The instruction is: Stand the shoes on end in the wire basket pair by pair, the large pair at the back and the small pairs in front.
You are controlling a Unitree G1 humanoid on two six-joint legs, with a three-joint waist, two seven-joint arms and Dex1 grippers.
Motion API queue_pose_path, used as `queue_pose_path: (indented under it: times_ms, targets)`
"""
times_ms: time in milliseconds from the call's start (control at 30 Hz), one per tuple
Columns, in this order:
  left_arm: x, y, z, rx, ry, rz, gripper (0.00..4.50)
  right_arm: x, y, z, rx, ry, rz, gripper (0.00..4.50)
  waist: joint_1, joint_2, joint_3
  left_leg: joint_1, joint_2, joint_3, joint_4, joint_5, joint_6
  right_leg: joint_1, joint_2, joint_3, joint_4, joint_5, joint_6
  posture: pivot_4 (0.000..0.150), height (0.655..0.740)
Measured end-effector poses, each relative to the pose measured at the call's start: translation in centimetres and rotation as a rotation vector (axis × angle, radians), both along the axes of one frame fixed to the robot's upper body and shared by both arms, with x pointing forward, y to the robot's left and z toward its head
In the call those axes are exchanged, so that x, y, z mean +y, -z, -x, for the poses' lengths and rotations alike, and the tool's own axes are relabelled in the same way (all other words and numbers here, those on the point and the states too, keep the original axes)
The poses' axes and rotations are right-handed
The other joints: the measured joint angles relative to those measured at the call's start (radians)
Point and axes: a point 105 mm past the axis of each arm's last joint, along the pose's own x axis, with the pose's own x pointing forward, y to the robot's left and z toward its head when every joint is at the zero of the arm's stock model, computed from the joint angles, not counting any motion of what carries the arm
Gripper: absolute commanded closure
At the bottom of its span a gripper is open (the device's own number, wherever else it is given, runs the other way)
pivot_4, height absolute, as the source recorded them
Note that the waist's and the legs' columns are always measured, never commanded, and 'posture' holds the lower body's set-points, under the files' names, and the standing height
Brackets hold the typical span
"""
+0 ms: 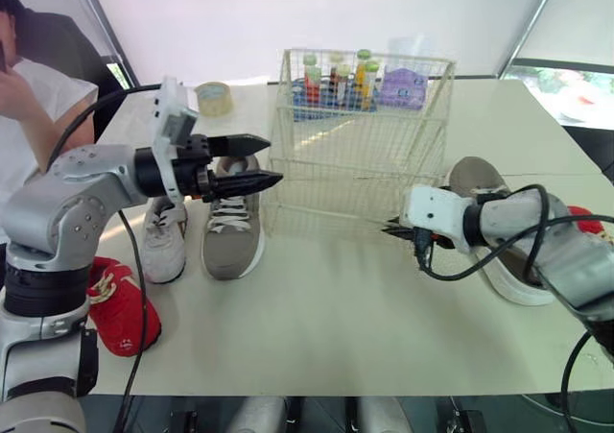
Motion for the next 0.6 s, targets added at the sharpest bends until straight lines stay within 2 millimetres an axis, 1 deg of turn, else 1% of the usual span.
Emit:
queue_pose_path:
  times_ms: [200,367,600]
  targets:
    - [0.3,0.1,-0.3,0.0,-0.016,0.0,1.1,-0.5,-0.1,-0.3,-0.019,-0.084,0.035,4.49,0.0,0.0,0.0,0.0,0.0,0.0,0.0,0.0,-0.001,0.0,0.0,0.0,0.0,0.0,0.0,0.15,0.74]
    - [0.3,0.1,-0.5,-0.007,-0.021,0.001,1.1,-1.0,-0.1,-0.2,0.009,-0.146,0.05,4.49,0.0,0.0,0.0,0.0,0.0,0.0,0.0,0.001,-0.002,0.001,0.0,0.0,0.0,0.0,0.0,0.15,0.74]
    - [0.3,0.0,-0.6,-0.014,-0.02,0.003,1.1,-2.1,-1.0,-0.8,0.046,-0.2,0.085,4.49,0.0,0.0,0.0,0.0,0.0,0.0,0.0,0.001,-0.001,0.001,0.0,0.0,0.0,0.0,0.0,0.15,0.74]
